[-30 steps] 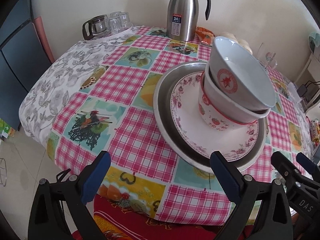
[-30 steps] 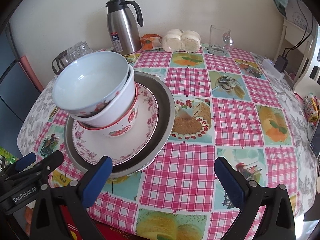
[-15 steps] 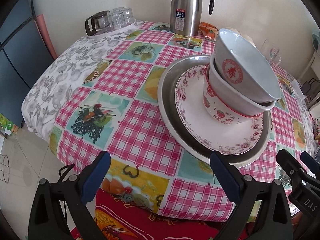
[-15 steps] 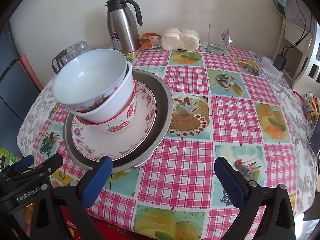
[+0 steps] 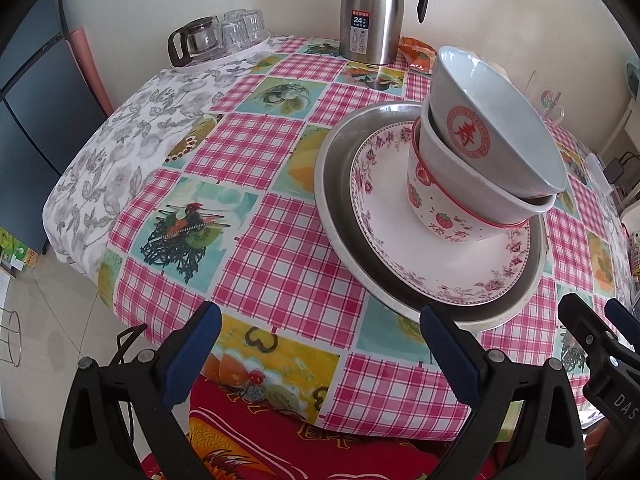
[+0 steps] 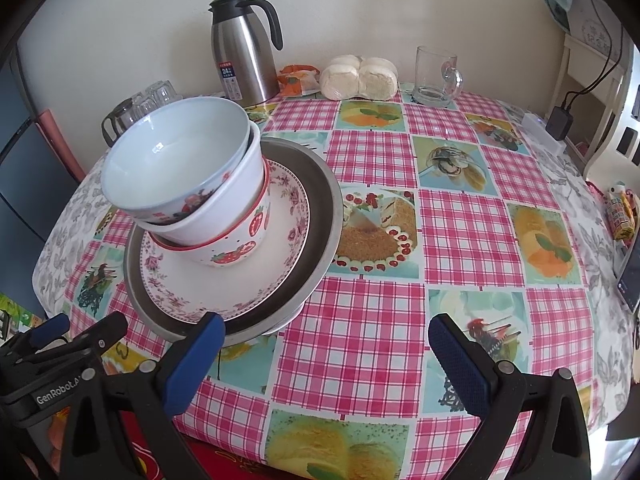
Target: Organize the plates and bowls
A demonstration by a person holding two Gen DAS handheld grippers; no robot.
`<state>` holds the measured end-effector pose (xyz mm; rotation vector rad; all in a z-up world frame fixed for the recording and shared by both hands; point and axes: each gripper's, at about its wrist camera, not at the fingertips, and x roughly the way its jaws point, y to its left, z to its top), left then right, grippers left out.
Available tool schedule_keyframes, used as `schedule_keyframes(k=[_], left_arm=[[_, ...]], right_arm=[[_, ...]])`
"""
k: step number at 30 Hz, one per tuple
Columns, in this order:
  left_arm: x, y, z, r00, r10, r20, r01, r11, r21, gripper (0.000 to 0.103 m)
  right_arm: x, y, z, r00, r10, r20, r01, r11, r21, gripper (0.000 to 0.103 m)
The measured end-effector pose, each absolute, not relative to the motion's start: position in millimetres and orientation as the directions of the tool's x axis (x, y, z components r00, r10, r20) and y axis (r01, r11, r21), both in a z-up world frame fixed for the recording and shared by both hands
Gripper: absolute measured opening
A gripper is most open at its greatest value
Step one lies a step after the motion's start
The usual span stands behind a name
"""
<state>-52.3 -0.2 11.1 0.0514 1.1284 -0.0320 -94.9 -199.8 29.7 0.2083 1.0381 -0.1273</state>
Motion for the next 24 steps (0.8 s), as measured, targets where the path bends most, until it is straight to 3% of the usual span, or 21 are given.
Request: schedule_keyframes(k=[24], left_arm=[[-52.1,-1.7,9.3,0.426,-0.010,-0.905,0.055,0.998,0.014,0.100]], right_arm=[[-95.1,-201.3,27.2,0.495,-0.010,-0.869,0.207,0.973,0.106,0.103]])
